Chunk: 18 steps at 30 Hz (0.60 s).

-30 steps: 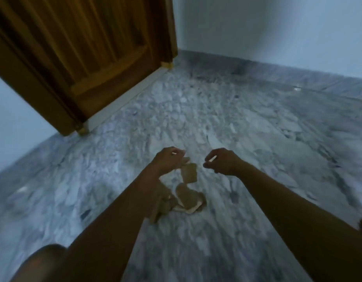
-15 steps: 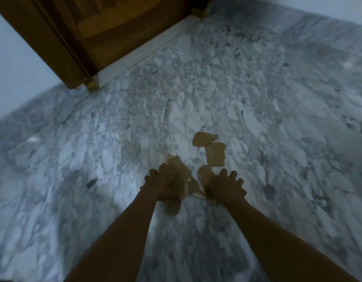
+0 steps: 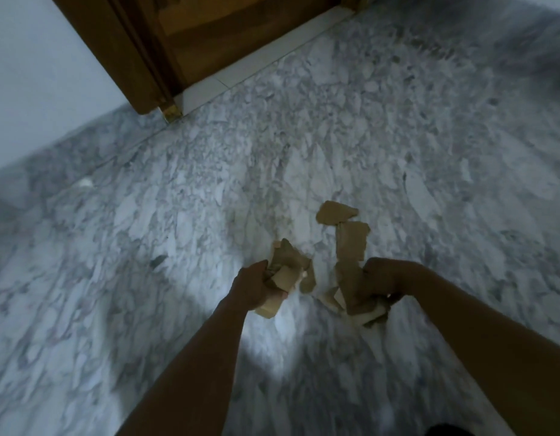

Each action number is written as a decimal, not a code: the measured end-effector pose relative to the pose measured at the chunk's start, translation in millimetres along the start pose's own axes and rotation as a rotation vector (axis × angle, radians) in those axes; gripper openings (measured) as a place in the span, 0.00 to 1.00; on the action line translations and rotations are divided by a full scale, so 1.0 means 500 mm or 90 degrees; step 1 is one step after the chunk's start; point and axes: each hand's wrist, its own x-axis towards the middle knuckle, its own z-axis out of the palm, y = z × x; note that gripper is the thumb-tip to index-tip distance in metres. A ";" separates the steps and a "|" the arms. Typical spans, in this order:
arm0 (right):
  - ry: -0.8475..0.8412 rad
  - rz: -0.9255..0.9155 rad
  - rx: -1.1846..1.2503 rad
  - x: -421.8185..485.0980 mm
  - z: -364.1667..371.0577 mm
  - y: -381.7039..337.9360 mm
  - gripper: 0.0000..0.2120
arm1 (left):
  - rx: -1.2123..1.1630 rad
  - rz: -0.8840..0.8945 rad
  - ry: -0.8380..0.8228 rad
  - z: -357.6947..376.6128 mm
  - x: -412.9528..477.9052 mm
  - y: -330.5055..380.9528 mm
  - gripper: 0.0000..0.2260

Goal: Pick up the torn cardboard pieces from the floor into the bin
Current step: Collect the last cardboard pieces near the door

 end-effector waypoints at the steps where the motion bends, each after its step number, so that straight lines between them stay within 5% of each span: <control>1: 0.024 -0.037 0.005 -0.009 -0.014 -0.009 0.09 | -0.017 0.012 -0.007 -0.004 -0.004 -0.008 0.24; 8: 0.164 -0.175 0.075 0.025 0.023 -0.126 0.15 | -0.093 0.021 0.027 -0.064 -0.046 -0.041 0.16; 13: 0.322 -0.120 0.051 0.078 0.089 -0.172 0.22 | -0.096 0.005 0.069 -0.103 -0.059 -0.082 0.17; 16: 0.400 -0.038 0.100 0.077 0.028 -0.156 0.35 | -0.119 0.037 0.007 -0.113 -0.055 -0.082 0.15; 18: 0.409 0.033 0.077 0.078 -0.023 -0.135 0.35 | -0.135 0.058 -0.011 -0.111 -0.043 -0.071 0.13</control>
